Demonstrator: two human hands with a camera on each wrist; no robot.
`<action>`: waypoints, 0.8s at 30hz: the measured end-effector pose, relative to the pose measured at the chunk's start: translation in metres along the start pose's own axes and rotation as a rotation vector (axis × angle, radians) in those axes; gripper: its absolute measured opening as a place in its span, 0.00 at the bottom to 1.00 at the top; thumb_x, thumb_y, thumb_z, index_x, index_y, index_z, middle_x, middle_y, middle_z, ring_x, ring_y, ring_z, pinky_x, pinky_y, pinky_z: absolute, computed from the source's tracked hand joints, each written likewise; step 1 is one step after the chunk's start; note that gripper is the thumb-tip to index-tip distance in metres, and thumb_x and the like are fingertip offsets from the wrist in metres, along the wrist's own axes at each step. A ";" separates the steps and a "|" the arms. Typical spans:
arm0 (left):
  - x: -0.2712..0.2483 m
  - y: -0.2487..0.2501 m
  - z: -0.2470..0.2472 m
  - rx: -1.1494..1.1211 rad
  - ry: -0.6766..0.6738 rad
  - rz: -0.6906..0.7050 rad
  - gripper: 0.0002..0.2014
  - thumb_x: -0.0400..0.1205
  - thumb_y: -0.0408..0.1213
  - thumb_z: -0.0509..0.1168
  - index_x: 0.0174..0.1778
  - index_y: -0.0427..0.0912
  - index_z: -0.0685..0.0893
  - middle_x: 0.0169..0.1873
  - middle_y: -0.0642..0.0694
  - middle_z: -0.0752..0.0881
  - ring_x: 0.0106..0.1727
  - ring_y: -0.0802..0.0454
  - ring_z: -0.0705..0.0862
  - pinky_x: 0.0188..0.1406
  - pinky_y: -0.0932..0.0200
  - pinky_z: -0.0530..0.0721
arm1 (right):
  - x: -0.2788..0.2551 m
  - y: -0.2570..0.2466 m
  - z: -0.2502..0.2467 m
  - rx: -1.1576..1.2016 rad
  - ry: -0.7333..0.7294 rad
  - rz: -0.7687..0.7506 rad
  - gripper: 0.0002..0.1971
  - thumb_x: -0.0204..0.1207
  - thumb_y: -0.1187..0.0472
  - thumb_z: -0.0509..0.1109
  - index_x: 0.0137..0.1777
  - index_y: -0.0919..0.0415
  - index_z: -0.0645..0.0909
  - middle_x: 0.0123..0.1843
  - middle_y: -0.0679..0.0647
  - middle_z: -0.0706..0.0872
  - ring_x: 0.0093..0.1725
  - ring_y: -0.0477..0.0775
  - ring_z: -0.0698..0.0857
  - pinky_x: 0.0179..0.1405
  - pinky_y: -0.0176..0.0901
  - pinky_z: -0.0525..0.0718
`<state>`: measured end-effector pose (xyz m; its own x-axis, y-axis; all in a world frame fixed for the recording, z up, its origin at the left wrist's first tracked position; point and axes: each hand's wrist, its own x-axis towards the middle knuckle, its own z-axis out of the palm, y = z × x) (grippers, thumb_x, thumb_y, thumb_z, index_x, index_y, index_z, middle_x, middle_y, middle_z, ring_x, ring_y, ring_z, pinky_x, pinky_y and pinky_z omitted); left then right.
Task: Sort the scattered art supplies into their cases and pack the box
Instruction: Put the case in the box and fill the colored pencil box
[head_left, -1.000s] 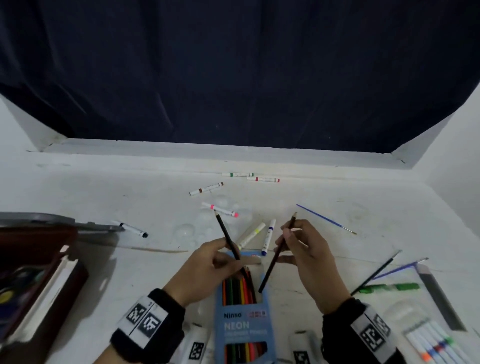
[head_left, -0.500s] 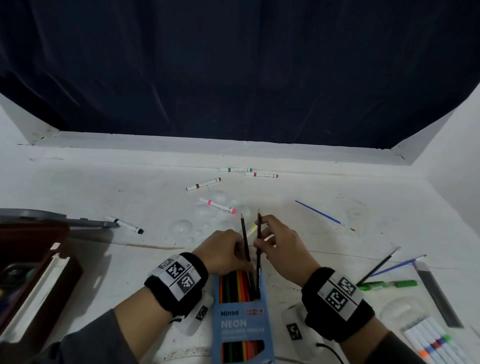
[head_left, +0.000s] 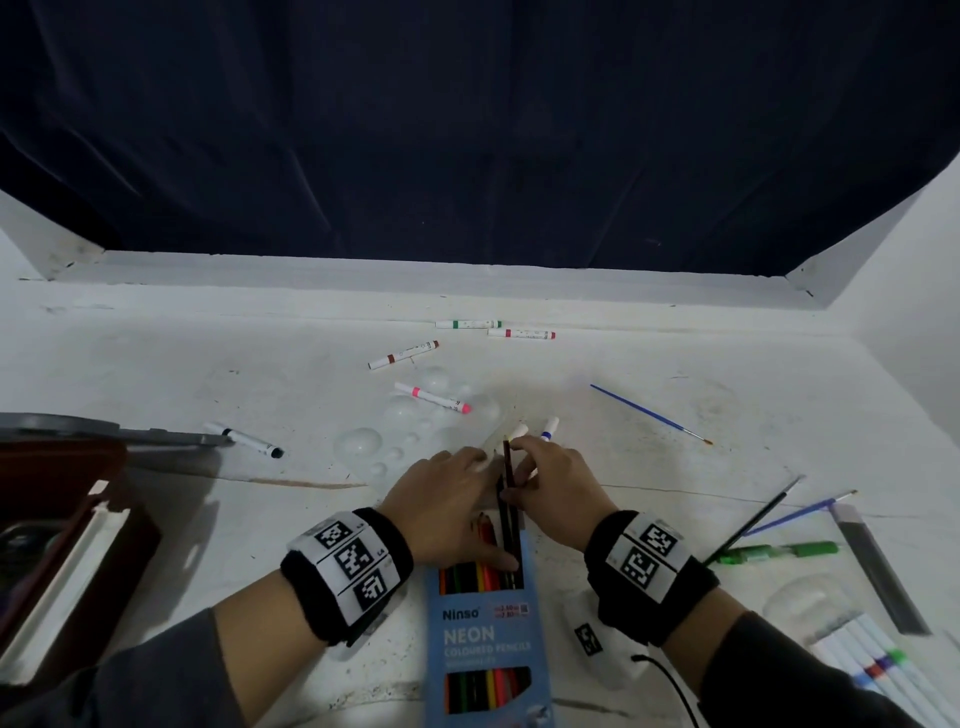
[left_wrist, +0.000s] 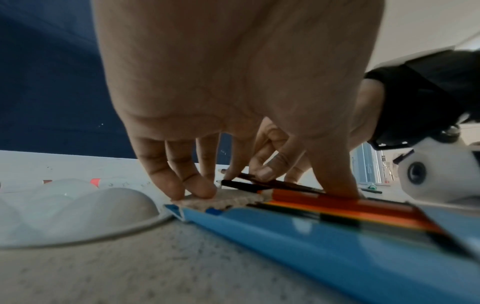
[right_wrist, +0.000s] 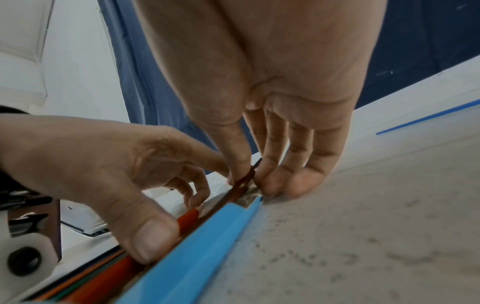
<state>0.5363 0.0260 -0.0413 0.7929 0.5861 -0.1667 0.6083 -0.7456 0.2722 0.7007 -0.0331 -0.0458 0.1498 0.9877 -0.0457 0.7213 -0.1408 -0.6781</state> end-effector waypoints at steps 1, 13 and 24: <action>-0.002 0.000 0.001 0.013 -0.004 0.008 0.46 0.63 0.76 0.70 0.75 0.59 0.69 0.69 0.52 0.75 0.64 0.46 0.78 0.63 0.47 0.80 | -0.001 0.000 0.000 -0.014 0.001 -0.011 0.20 0.73 0.69 0.76 0.65 0.62 0.80 0.45 0.54 0.85 0.42 0.54 0.82 0.44 0.42 0.80; -0.033 -0.015 -0.001 -0.174 -0.044 0.252 0.15 0.86 0.58 0.61 0.59 0.57 0.87 0.56 0.58 0.82 0.55 0.60 0.76 0.59 0.73 0.68 | -0.025 -0.004 0.001 -0.455 -0.153 -0.174 0.11 0.83 0.60 0.64 0.64 0.57 0.78 0.67 0.50 0.75 0.62 0.57 0.77 0.58 0.54 0.82; -0.052 -0.021 0.006 0.019 -0.172 0.180 0.32 0.87 0.61 0.53 0.87 0.56 0.58 0.86 0.56 0.60 0.86 0.60 0.54 0.84 0.52 0.62 | -0.056 -0.010 -0.003 -0.608 -0.328 -0.209 0.16 0.85 0.63 0.57 0.71 0.56 0.75 0.74 0.52 0.76 0.71 0.55 0.77 0.71 0.56 0.76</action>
<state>0.4822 0.0097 -0.0437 0.8819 0.3818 -0.2765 0.4559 -0.8400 0.2941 0.6873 -0.0872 -0.0344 -0.1743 0.9544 -0.2424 0.9758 0.1343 -0.1728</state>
